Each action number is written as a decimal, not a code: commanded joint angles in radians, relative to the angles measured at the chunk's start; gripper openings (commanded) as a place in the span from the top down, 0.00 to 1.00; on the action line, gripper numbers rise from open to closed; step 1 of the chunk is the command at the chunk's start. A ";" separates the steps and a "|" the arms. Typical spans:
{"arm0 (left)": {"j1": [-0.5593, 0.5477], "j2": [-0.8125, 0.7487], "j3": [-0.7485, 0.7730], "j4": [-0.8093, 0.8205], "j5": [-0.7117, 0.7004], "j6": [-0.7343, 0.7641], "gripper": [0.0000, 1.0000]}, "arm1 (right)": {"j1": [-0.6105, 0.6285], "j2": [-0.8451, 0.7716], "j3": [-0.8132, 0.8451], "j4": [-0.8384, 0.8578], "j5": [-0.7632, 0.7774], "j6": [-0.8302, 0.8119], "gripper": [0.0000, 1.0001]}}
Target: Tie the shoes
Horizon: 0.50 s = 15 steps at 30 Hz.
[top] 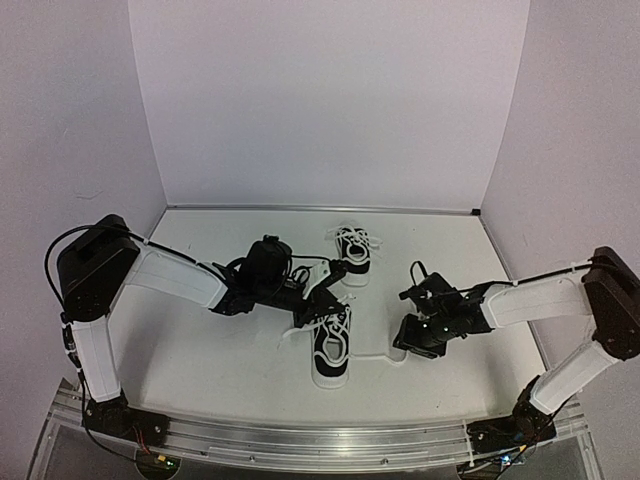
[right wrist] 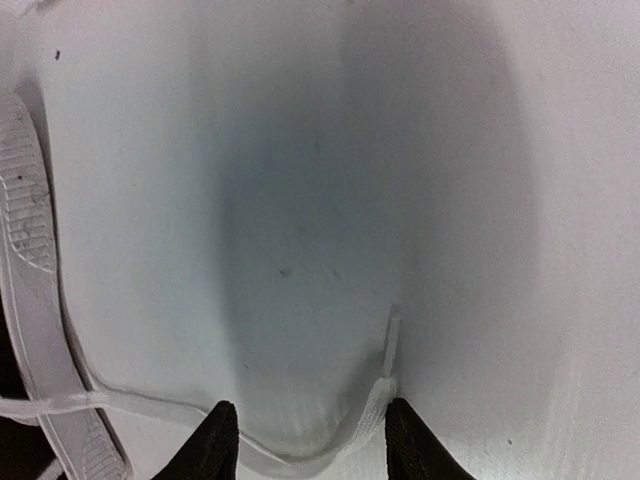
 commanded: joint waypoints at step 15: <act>-0.003 -0.030 -0.014 0.058 -0.003 0.005 1.00 | 0.010 0.034 -0.005 -0.033 0.057 -0.072 0.85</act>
